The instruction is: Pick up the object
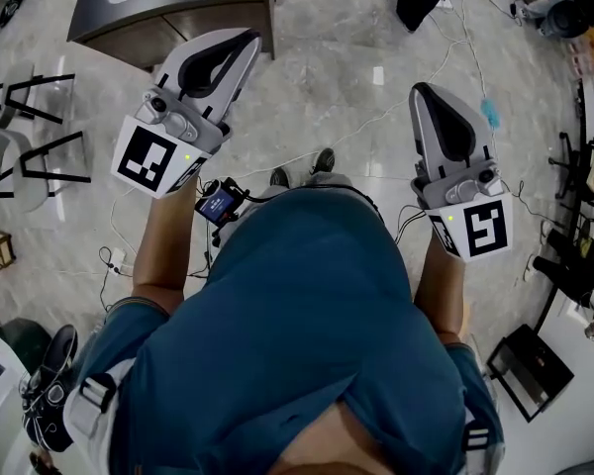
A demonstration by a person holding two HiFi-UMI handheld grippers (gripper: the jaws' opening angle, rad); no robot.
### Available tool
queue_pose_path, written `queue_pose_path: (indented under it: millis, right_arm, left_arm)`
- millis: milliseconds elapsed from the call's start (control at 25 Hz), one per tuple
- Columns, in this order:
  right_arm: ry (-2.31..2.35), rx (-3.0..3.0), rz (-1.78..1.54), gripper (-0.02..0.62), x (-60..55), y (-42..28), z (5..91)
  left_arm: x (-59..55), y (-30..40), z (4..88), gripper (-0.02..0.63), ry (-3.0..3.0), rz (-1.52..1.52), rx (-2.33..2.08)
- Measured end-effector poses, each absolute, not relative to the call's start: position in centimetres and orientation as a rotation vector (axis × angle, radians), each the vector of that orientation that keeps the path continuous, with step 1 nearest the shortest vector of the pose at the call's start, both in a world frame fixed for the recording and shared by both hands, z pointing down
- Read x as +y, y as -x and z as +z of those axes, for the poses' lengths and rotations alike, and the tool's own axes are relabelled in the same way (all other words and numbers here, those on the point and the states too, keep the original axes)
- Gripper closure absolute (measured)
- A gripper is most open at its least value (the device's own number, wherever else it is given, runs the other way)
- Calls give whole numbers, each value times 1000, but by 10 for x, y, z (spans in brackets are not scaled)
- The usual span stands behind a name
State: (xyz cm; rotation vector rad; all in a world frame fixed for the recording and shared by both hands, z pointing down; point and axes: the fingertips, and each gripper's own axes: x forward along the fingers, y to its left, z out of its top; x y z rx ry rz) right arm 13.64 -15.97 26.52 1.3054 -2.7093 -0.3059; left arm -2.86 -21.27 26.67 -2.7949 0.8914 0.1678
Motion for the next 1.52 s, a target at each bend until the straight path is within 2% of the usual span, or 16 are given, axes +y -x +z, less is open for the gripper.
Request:
queue_pose_path:
  millis: [960,1520]
  right_arm:
    - [-997,-2919,-308,580,-297,-193,282]
    - [-1025,-2905,-272,580,-369,-157,283]
  left_arm:
    - [-310,-19,279,602,2650,14,1213]
    - [-390,19,272,601,2663,40,1207]
